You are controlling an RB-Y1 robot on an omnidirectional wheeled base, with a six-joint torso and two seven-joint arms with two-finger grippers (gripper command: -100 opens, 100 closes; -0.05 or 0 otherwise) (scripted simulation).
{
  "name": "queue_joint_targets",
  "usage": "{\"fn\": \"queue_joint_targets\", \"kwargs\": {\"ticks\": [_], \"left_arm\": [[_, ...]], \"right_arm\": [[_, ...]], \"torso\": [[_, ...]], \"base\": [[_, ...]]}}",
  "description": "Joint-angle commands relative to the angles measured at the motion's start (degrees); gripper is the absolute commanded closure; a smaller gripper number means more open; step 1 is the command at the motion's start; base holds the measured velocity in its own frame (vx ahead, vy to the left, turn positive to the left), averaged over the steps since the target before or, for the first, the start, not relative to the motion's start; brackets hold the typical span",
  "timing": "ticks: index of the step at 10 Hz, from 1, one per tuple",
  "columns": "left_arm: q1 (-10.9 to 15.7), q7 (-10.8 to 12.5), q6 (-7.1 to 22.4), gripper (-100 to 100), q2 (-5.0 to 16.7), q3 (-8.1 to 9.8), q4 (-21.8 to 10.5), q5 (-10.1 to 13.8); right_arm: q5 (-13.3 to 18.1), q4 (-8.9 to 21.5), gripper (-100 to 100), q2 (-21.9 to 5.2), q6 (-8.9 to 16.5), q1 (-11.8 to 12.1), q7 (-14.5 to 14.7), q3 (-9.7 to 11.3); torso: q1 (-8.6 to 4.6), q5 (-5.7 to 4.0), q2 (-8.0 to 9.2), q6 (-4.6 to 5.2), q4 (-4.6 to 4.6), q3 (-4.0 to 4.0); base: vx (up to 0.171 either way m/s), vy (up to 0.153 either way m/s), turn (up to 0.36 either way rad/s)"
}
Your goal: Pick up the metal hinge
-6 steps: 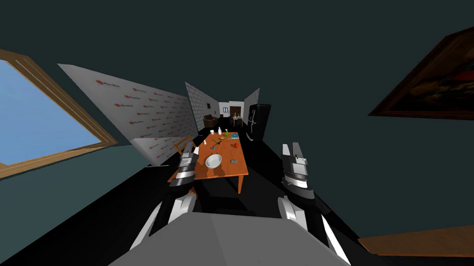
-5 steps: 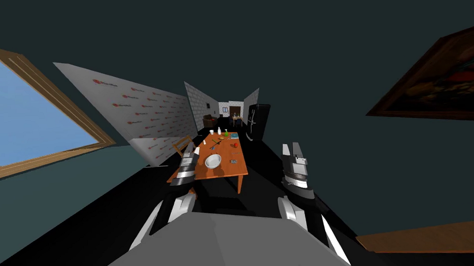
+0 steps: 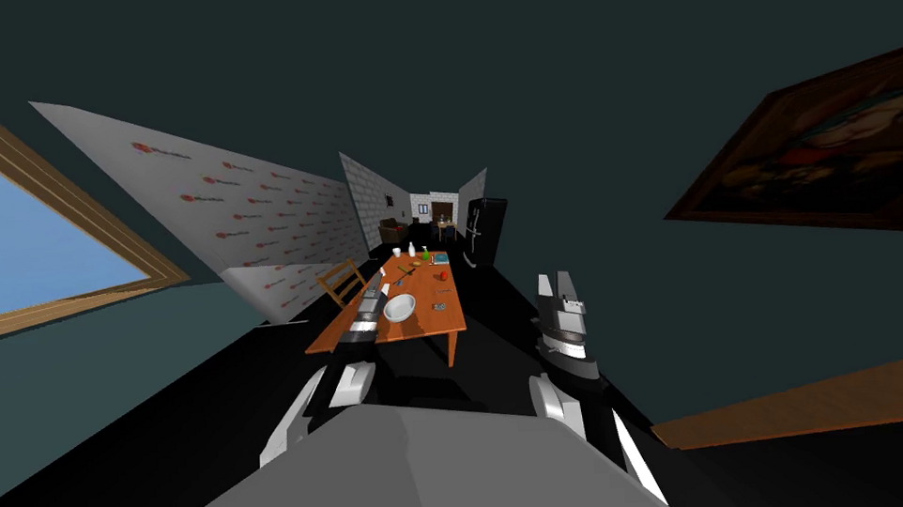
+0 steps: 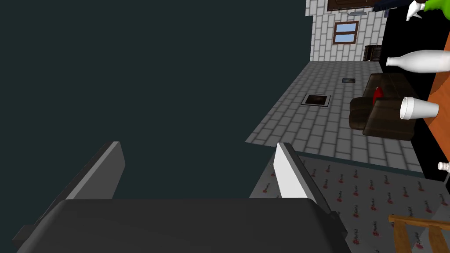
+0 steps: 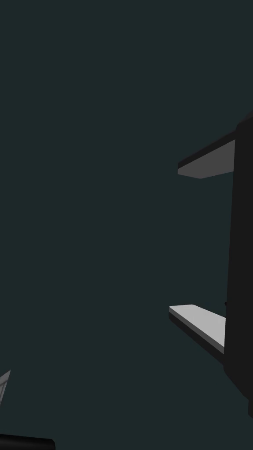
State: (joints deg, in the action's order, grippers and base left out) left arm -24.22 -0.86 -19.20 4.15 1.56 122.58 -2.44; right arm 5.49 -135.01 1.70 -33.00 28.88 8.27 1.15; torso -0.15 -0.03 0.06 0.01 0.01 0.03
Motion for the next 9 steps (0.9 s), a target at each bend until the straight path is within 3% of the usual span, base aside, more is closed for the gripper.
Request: {"fn": "queue_joint_targets", "kwargs": {"ticks": [1,2,4,5,9], "left_arm": [[2.9,1.5,2.9,-100,1.5,0.49,-2.9,0.4],[2.9,1.5,2.9,-100,1.5,0.49,-3.2,0.4],[6.3,3.5,6.1,-100,2.7,0.90,-7.2,0.9],[6.3,3.5,6.1,-100,2.7,0.90,-7.9,0.9],[12.0,6.5,11.7,-100,4.3,1.64,-15.3,1.8]], "right_arm": [[0.0,0.0,0,0.0,0.0,0.0,0.0,0.0],[0.0,0.0,0,0.0,0.0,0.0,0.0,0.0],[0.0,0.0,0,0.0,0.0,0.0,0.0,0.0],[0.0,0.0,0,0.0,0.0,0.0,0.0,0.0],[0.0,0.0,0,0.0,0.0,0.0,0.0,0.0]], "torso": [[0.00,0.00,0.00,0.00,0.00,0.00],[-0.01,0.00,-0.02,0.01,0.00,-0.01],[0.05,0.01,-0.04,0.00,-0.01,-0.02],[0.01,0.00,-0.03,0.00,-0.01,-0.02],[0.04,0.00,-0.02,-0.03,-0.01,-0.01]], "base": [[-0.014,-0.045,-0.136],[-0.010,-0.029,-0.039],[-0.012,-0.036,-0.104],[-0.011,-0.034,-0.074],[-0.009,-0.038,-0.113]]}}
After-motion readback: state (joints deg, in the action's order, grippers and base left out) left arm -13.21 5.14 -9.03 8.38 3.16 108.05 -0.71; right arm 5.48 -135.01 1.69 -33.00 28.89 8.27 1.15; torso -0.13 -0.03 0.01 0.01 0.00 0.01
